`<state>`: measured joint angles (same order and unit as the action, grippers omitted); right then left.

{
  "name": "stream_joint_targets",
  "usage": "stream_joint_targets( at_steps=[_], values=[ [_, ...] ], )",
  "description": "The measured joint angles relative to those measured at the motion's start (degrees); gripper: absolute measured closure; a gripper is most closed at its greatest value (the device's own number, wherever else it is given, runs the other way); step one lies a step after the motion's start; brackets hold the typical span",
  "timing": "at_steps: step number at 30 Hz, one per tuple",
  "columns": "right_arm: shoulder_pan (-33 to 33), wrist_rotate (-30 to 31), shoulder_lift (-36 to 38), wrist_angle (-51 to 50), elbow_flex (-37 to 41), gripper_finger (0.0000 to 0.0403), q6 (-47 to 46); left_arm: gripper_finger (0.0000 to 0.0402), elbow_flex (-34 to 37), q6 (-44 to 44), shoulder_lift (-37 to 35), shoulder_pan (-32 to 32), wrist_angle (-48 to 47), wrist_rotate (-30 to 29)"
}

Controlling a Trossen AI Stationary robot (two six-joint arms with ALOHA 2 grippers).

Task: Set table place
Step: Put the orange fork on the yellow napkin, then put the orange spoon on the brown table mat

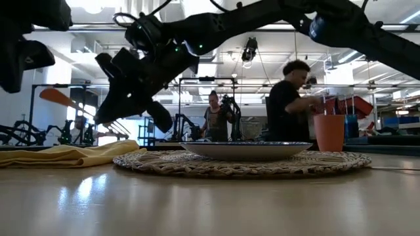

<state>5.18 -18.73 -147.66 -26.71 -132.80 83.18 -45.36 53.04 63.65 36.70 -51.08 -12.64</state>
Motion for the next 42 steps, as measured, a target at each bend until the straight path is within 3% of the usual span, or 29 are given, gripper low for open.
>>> stream_joint_targets(
  at_steps=[7, 17, 20, 24, 27, 34, 38, 42],
  values=[
    [0.46, 0.57, -0.21, 0.23, -0.10, 0.0382, -1.66, 0.0402, 0.02, -0.77, 0.11, 0.01, -0.17, -0.33],
    [0.47, 1.06, -0.18, 0.32, -0.10, 0.0282, -3.95, 0.0402, 0.09, -1.31, 0.80, -0.02, -0.01, -0.94],
    [0.44, 6.78, 0.29, 0.27, -0.10, 0.0261, -5.23, 0.0402, 0.09, -1.48, 1.18, -0.02, 0.15, -1.84],
    [-0.01, 22.04, 1.93, -2.46, -0.10, 0.0248, -14.46, 0.0402, 0.09, -1.52, 1.84, -0.06, 0.60, -2.66],
    [-0.30, 26.23, 4.18, -10.73, -0.10, 0.0247, -22.92, 0.0402, 0.09, -1.62, 2.34, -0.04, 1.08, -8.14],
    [-2.08, 24.24, 11.33, -35.96, -0.10, 0.0276, -49.20, 0.0402, 0.09, -3.14, 2.43, -0.75, 6.35, -34.58],
    [-3.84, 21.42, 14.40, -48.51, 1.30, 0.0304, -58.54, 0.0402, 0.09, -3.11, 2.55, -4.17, 12.14, -36.96],
    [-5.62, 21.80, 18.22, -52.21, 6.52, 0.0331, -63.32, 0.0402, 0.20, -7.44, 3.54, -9.68, 13.75, -35.91]
  ],
)
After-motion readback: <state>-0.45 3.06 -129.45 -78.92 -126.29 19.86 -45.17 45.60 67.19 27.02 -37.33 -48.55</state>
